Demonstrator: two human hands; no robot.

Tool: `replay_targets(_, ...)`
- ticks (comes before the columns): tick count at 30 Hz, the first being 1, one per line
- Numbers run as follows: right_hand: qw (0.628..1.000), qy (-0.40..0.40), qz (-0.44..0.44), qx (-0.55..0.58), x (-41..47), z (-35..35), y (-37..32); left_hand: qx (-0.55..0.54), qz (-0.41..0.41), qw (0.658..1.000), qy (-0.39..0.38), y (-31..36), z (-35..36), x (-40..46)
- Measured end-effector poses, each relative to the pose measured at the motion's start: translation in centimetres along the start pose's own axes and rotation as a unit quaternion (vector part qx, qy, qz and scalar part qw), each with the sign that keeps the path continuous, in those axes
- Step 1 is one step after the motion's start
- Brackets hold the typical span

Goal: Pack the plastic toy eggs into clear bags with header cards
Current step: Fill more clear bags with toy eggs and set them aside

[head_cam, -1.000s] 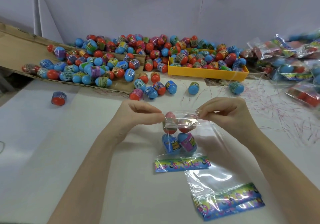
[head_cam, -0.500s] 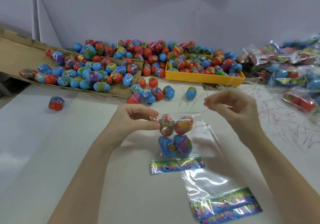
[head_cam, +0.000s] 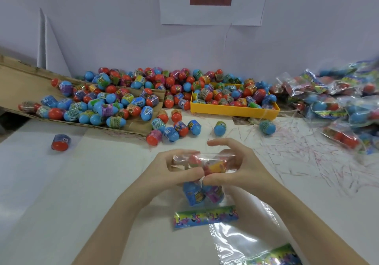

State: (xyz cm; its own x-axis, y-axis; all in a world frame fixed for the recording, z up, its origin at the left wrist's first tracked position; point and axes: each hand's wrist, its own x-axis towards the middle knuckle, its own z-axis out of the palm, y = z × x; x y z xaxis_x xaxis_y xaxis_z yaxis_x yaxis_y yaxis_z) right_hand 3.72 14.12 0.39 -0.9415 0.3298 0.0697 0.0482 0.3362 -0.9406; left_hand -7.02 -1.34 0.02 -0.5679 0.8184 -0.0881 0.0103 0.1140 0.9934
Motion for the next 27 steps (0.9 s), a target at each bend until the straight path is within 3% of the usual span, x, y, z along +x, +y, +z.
replay_targets(6, 0.991, -0.045, 0.038, 0.118, 0.2, -0.8, 0.1, -0.025, 0.030, 0.998, 0.041, 0.1, 0.2, 0.2)
replay_targets(12, 0.988, -0.113, 0.060, 0.081, -0.2, -1.9, -0.4, -0.064, 0.034, 0.996, 0.046, -0.5, 0.5, 0.4)
replay_targets(13, 0.990, -0.100, 0.063, 0.080, -0.2, -2.3, -0.8, -0.082, 0.042, 0.994, 0.057, -0.6, 0.5, 0.4)
replay_targets(15, 0.986, 0.015, 0.046, 0.160, 0.3, -3.9, -1.5, -0.100, 0.055, 0.989, 0.098, -0.6, 0.4, 0.7)
replay_targets(18, 0.919, 0.219, 0.025, 0.327, 1.3, -7.0, -2.7, -0.038, 0.080, 0.979, 0.181, -0.7, 0.7, 0.9)
replay_targets(20, 0.939, 0.223, 0.045, 0.257, 1.0, -7.4, -3.0, 0.085, 0.115, 0.969, 0.202, -1.2, 1.1, 0.8)
replay_targets(23, 0.992, 0.097, 0.030, -0.079, -0.3, -5.4, -2.0, 0.317, 0.126, 0.929, 0.140, -2.2, 1.7, 0.6)
replay_targets(25, 0.964, -0.042, 0.017, -0.263, -1.4, -4.3, -0.2, 0.419, 0.113, 0.897, 0.090, -2.6, 2.1, 0.5)
replay_targets(27, 0.919, -0.102, 0.026, -0.380, -1.7, -3.8, 1.5, 0.438, 0.097, 0.892, 0.058, -2.5, 2.2, 0.4)
